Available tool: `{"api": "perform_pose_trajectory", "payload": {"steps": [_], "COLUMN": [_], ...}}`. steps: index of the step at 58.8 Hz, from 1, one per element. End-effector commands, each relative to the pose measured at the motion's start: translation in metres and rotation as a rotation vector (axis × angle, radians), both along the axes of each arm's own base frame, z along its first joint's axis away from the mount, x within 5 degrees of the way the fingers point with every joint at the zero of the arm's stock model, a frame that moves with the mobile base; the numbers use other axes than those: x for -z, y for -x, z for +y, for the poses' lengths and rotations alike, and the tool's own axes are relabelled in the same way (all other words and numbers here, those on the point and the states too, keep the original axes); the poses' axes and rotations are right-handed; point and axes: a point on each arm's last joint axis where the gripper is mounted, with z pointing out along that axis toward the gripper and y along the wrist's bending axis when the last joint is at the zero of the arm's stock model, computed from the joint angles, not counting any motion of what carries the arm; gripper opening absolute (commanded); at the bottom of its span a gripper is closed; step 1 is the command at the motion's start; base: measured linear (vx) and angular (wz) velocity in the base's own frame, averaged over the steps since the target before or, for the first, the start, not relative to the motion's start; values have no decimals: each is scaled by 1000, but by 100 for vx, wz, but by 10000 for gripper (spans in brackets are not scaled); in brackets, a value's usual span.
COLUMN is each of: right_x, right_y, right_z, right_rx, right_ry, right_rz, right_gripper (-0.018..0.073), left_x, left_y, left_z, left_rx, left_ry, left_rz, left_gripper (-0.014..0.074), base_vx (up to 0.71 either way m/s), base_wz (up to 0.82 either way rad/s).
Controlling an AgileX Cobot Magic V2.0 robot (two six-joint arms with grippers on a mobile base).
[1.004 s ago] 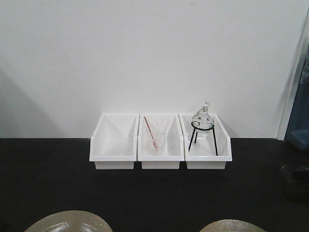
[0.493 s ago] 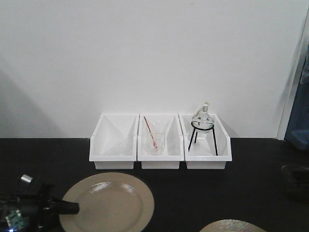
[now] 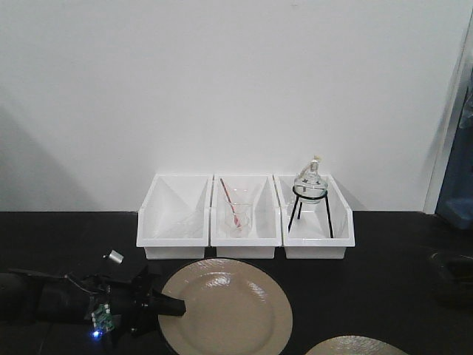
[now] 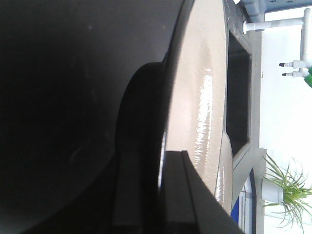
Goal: Arrange circular plates on left workspace
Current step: 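Slide the held plate toward the middle of the counter and release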
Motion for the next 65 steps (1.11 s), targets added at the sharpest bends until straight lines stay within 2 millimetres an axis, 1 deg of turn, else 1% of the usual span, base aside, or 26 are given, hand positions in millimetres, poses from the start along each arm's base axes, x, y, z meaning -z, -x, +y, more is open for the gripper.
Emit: {"api": "perform_pose_trajectory", "payload": {"steps": [1,8,19,30,45,49,54,65], "right_x": [-19,-19,-19,-19,-19,-19,-19,-19], "right_y": [0,0,0,0,0,0,0,0], "right_z": [2,2,2,2,2,2,2,2], "right_rx": [2,4,0,0,-1,-1,-1,0], "right_ry": [-42,-41,-35,-35,-35,-35,-35,-35], "right_rz": [-82,-82,-89,-89,-89,-89,-89,-89], "right_gripper": [-3,-3,-3,-3,-3,-3,-3,-3], "left_x": [-39,-28,-14,-12,-9,-9,-8,-8], "left_y": [-5,-5,-7,-10,-14,-15,-15,-15], "left_z": [-15,-25,-28,-26,-22,-22,-22,-22], "left_rx": [-2,12,-1,-9,-60,-43,-26,-21], "left_ry": [149,141,115,76,23,1,-17,-31], "left_rz": [-42,-20,2,-45,-63,-106,-142,-163], "left_gripper": [-1,-1,2,37,76,103,159,344], "base_vx": [0,0,0,0,0,0,0,0], "base_wz": [0,0,0,0,0,0,0,0]}}
